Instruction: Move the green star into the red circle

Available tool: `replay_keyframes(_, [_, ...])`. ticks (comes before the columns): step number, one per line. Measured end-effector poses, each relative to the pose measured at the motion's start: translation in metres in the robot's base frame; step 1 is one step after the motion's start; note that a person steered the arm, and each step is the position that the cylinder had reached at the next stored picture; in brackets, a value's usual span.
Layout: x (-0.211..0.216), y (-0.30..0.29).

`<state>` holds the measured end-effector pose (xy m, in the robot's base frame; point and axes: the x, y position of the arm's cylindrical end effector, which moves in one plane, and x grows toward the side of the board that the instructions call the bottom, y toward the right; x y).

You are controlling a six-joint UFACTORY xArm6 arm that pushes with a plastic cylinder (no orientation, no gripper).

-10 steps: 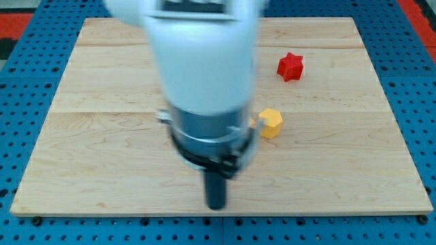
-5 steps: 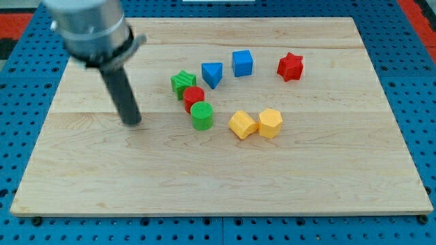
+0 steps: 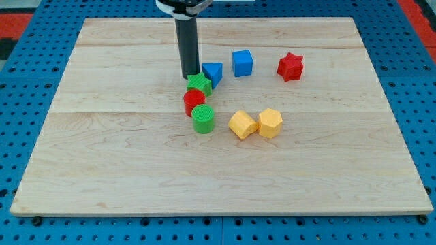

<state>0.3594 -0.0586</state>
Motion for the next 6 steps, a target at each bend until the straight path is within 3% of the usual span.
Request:
replay_keyframes(2, [-0.007,-0.058])
replay_keyframes(3, [-0.086,-0.098])
replay_keyframes(4, [-0.144,-0.097])
replay_keyframes(6, [-0.155,-0.083])
